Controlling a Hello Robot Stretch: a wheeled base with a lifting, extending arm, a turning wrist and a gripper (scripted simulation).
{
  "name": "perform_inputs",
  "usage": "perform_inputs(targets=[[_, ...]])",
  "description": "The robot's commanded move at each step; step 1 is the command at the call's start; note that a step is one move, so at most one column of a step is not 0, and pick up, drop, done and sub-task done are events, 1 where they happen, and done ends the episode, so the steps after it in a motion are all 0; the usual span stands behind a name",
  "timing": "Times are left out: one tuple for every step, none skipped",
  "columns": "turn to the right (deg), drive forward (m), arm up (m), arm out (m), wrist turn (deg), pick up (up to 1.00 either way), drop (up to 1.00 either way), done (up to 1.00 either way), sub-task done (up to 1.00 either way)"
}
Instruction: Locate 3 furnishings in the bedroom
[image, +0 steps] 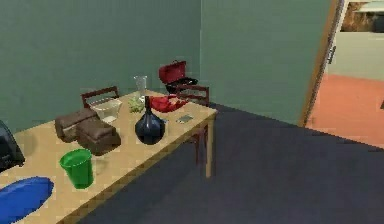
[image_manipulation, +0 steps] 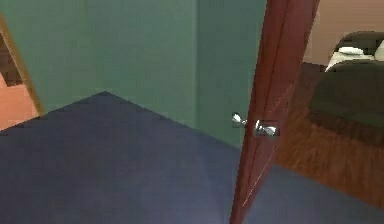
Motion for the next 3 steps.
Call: perform_inputs(targets=[[33.0,0.00,0.00,0.00,0.0,0.00,0.00,0.00,0.00],[0.0,0.45,0.00,0.00,0.0,0.00,0.00,0.00,0.00],[6.0,0.00,0.00,0.00,0.0,0.00,0.00,0.00,0.00]])
